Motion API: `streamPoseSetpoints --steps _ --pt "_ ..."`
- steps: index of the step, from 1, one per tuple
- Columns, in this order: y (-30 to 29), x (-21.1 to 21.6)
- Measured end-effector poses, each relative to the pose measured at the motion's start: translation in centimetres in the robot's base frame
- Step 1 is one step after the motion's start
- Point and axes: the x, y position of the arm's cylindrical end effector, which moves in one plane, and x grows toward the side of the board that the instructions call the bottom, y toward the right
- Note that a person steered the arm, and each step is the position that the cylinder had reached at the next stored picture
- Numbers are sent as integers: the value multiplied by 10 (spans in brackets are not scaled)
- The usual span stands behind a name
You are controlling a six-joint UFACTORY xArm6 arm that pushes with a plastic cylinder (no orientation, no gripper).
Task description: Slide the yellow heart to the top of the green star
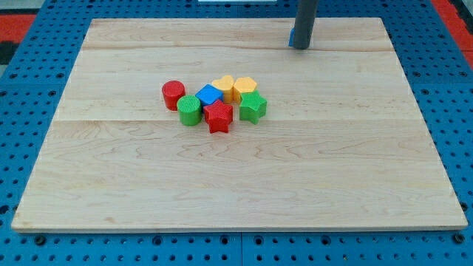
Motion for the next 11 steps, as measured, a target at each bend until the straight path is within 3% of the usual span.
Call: streamPoseSetpoints --steps 1,3,6,7,9,11 --pt "-23 37" --pt "-160 48" --pt "-164 133" --pt "-151 136" --pt "-91 111" --pt "-85 65"
